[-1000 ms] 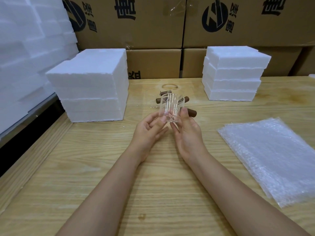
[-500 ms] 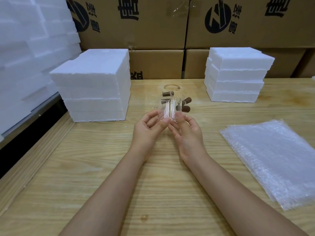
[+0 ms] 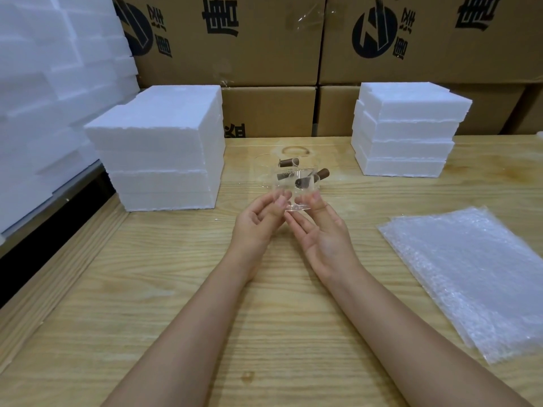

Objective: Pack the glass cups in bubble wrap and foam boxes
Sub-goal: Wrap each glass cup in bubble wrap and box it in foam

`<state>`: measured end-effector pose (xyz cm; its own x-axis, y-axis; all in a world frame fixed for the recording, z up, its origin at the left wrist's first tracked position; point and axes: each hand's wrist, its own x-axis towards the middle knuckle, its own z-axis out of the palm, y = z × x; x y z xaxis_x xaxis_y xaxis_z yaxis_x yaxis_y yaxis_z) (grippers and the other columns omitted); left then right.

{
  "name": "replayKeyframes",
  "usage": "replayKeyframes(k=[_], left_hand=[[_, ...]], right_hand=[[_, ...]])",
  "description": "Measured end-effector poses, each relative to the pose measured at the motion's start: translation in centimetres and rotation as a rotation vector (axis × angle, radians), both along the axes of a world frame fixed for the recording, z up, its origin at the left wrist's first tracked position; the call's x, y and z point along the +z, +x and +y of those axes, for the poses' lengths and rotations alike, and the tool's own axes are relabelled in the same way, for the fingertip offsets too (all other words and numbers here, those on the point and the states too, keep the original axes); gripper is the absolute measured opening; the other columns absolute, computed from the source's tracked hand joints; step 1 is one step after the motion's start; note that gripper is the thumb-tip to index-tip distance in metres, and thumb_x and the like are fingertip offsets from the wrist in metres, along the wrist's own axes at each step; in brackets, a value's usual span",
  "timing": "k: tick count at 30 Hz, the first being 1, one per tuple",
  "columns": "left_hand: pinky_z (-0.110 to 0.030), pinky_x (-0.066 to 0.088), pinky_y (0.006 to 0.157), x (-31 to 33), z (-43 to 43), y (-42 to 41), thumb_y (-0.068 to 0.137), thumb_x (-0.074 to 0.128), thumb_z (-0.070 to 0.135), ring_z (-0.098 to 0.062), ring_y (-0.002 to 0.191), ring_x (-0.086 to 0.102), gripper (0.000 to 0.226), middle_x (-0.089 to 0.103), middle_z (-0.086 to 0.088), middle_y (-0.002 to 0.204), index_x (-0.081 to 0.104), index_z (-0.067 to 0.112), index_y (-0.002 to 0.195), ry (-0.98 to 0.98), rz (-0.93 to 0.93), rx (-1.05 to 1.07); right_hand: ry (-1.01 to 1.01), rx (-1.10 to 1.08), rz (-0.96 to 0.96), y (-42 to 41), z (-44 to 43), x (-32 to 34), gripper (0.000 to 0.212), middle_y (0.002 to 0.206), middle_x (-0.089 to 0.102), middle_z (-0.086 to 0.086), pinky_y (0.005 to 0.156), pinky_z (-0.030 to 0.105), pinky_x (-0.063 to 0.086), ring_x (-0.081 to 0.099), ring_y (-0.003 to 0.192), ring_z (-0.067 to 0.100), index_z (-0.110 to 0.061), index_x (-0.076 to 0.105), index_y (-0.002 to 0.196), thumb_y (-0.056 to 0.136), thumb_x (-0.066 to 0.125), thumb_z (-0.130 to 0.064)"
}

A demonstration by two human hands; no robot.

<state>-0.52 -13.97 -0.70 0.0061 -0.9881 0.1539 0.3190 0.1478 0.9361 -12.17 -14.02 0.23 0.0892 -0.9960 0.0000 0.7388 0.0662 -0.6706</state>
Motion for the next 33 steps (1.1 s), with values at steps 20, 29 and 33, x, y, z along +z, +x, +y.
replayKeyframes(k=[20,29,33], left_hand=[[-0.023,0.053,0.092,0.0,-0.3,-0.1,0.062,0.071,0.039,-0.012,0.103,0.068,0.053,0.072,-0.004,0.107,0.064,0.014,0.109,-0.040,0.002,0.135],[-0.030,0.048,0.101,-0.3,-0.1,0.0,0.075,0.064,0.042,-0.016,0.114,0.063,0.042,0.072,-0.001,0.112,0.070,0.015,0.107,-0.027,-0.061,0.003],[-0.035,0.049,0.101,-0.2,-0.1,0.0,0.067,0.071,0.045,-0.010,0.109,0.065,0.055,0.074,0.006,0.106,0.069,0.011,0.109,-0.048,-0.100,0.086]], right_hand=[[-0.104,-0.217,0.220,0.3,0.0,-0.5,0.047,0.110,0.059,0.011,0.094,0.033,0.052,0.063,0.099,0.018,-0.017,0.054,0.106,0.064,0.074,-0.028],[-0.041,-0.047,0.072,0.0,-0.1,-0.1,0.044,0.108,0.069,0.012,0.094,0.034,0.052,0.064,0.110,0.027,-0.007,0.061,0.113,0.077,0.061,-0.033],[-0.027,-0.063,0.186,0.0,-0.2,-0.2,0.053,0.119,0.066,0.015,0.094,0.036,0.052,0.062,0.114,0.023,-0.010,0.060,0.119,0.077,0.057,-0.041]])
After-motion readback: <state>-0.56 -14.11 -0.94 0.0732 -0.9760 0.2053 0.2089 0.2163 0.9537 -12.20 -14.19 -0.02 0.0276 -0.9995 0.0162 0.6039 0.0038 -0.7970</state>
